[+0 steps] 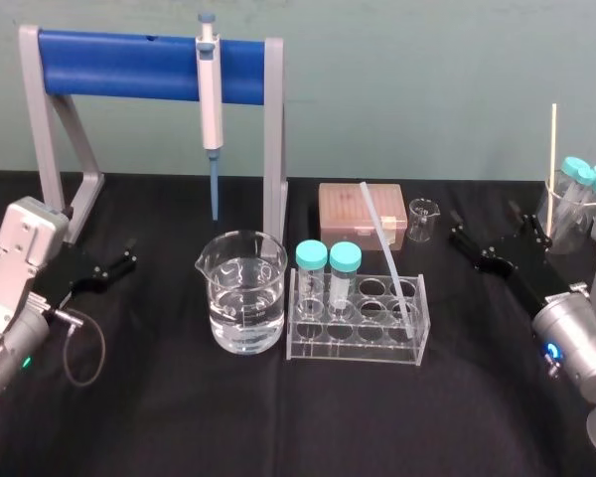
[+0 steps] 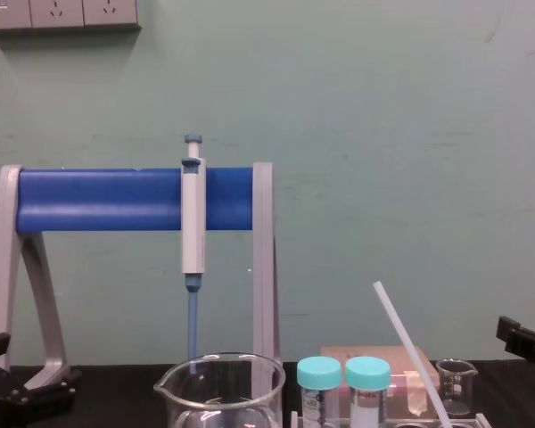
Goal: Pick up the stirring rod with one hand, then place it down.
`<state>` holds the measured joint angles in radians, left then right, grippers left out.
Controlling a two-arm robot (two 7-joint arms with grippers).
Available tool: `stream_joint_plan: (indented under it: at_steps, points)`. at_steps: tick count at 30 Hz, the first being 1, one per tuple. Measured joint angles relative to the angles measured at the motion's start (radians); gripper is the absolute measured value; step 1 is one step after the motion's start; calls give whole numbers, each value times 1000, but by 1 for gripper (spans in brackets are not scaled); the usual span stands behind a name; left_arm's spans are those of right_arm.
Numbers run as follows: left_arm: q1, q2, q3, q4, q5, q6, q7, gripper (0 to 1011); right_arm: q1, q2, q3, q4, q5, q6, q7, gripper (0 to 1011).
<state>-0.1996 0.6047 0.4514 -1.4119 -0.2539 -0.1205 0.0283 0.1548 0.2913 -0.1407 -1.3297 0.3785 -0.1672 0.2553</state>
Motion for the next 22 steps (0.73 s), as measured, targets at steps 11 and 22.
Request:
stream_joint_plan:
  at_steps: [11, 22]
  points:
    - [0, 0, 0, 0, 0, 0, 0, 1000, -1, 1, 0, -2, 2, -4, 1, 1000]
    - [0, 0, 0, 0, 0, 0, 0, 1000, -1, 2, 0, -4, 4, -8, 1, 1000]
